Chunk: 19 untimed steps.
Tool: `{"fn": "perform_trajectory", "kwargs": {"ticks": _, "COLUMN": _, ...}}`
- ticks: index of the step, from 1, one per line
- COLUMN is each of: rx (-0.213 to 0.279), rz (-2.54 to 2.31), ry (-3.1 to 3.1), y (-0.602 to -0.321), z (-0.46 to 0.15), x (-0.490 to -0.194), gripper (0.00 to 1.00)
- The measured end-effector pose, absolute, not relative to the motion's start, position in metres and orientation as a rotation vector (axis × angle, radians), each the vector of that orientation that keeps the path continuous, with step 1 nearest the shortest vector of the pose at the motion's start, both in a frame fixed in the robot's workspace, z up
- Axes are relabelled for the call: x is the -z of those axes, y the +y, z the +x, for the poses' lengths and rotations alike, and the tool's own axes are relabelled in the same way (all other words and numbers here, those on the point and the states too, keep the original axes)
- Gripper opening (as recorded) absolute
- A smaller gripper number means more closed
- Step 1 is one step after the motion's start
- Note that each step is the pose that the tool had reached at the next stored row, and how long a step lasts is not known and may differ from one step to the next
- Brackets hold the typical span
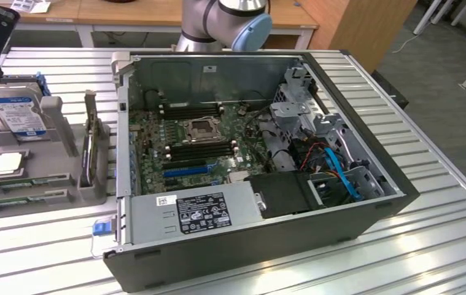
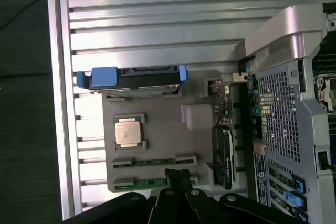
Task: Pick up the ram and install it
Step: 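Reach for the ram, then pick up the ram and move it above insertion slot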
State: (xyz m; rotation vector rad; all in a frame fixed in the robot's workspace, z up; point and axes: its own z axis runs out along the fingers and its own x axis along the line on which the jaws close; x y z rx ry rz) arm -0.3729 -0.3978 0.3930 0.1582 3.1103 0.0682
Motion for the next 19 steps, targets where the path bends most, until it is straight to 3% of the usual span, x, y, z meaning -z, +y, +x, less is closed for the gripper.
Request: {"fn": "perform_trajectory", "kwargs": {"ticks": 19, "rx": -0.07, "rz": 0.012, "ry": 3.116, "y": -0.3978, "z": -0.3732, "x": -0.3928, "gripper": 0.11}}
